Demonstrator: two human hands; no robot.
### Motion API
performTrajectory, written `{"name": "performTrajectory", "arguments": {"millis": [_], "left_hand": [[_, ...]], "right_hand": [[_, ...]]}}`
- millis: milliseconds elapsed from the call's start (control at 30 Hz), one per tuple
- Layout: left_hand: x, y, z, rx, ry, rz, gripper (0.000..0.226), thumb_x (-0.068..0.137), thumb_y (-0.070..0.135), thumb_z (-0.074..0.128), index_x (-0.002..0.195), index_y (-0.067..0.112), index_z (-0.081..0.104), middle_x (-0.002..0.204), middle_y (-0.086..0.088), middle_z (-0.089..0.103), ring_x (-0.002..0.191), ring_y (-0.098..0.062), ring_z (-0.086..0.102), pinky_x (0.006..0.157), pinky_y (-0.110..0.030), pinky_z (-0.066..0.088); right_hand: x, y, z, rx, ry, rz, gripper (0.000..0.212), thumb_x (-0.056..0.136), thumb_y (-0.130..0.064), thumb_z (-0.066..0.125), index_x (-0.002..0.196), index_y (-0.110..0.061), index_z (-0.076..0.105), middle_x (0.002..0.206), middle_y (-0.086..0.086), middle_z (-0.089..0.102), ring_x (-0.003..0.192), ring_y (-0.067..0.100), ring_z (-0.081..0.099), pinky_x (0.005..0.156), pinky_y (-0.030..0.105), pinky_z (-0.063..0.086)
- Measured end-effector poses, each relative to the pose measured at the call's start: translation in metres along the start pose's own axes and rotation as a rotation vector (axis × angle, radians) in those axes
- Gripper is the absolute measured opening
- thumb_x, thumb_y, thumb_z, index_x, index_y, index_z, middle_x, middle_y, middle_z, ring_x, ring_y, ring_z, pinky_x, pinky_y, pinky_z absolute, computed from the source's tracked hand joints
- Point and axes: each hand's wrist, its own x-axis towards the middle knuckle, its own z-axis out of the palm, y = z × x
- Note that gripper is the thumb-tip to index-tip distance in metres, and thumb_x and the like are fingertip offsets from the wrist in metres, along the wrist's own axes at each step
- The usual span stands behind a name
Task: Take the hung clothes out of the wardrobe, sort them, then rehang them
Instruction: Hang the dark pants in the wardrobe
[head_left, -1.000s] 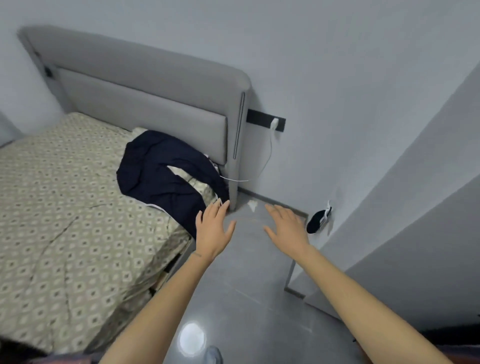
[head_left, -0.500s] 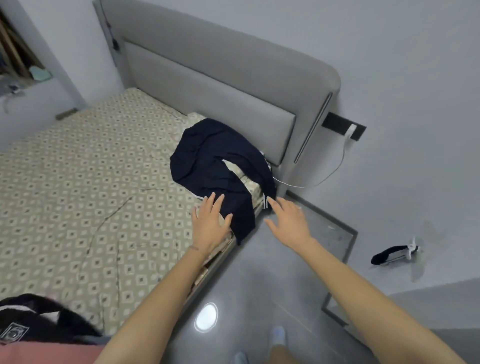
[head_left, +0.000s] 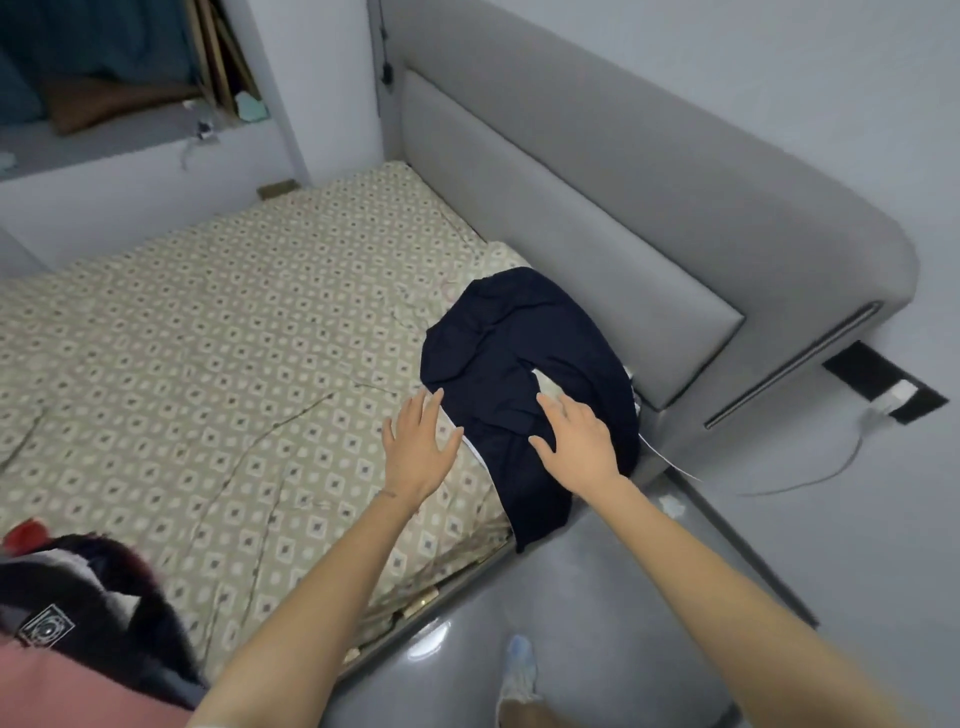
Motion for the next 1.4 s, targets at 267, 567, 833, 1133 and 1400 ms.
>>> {"name": "performTrajectory", "arguments": {"millis": [267, 567, 833, 1133, 1400], "left_hand": [[0.064, -0.005, 0.007, -0.030, 0.070, -0.137, 0.062, 0.100, 0.048, 0.046, 0.155, 0.023, 0.027, 0.163, -0.004, 0.021, 0.150, -0.019, 0.016, 0.120, -0.050, 0.004], [0.127, -0.036, 0.018, -0.072, 0.056, -0.266, 0.063, 0.101, 0.048, 0.044, 0.155, 0.023, 0.025, 0.164, -0.001, 0.017, 0.151, -0.018, 0.012, 0.120, -0.050, 0.002], [0.217, -0.069, 0.033, -0.124, -0.007, -0.324, 0.064, 0.100, 0.047, 0.045, 0.155, 0.021, 0.026, 0.163, -0.003, 0.020, 0.151, -0.018, 0.015, 0.121, -0.051, 0.005], [0.308, -0.082, 0.059, -0.137, -0.084, -0.344, 0.065, 0.102, 0.047, 0.043, 0.157, 0.020, 0.021, 0.164, -0.002, 0.018, 0.151, -0.017, 0.012, 0.121, -0.048, 0.004], [0.369, -0.116, 0.131, -0.205, -0.193, -0.474, 0.066, 0.101, 0.048, 0.042, 0.157, 0.021, 0.018, 0.164, 0.000, 0.018, 0.151, -0.016, 0.011, 0.122, -0.051, 0.004]], "right_hand": [[0.098, 0.013, -0.006, -0.043, -0.057, -0.089, 0.065, 0.099, -0.046, 0.045, 0.155, -0.020, 0.022, 0.157, 0.013, 0.028, 0.139, 0.031, 0.032, 0.109, 0.044, 0.036], [0.190, -0.005, 0.010, -0.125, -0.163, -0.207, 0.064, 0.102, -0.042, 0.040, 0.157, -0.022, 0.012, 0.161, 0.012, 0.016, 0.146, 0.031, 0.020, 0.116, 0.045, 0.026], [0.282, -0.016, 0.022, -0.126, -0.219, -0.166, 0.064, 0.103, -0.041, 0.039, 0.157, -0.024, 0.010, 0.162, 0.011, 0.014, 0.147, 0.030, 0.018, 0.118, 0.043, 0.022], [0.377, -0.005, 0.034, -0.083, -0.244, -0.164, 0.061, 0.102, -0.038, 0.042, 0.156, -0.024, 0.016, 0.162, 0.011, 0.016, 0.147, 0.030, 0.017, 0.118, 0.044, 0.020], [0.460, 0.003, 0.090, -0.067, -0.332, -0.196, 0.060, 0.103, -0.039, 0.039, 0.156, -0.023, 0.016, 0.163, 0.009, 0.009, 0.150, 0.030, 0.007, 0.121, 0.046, 0.010]]}}
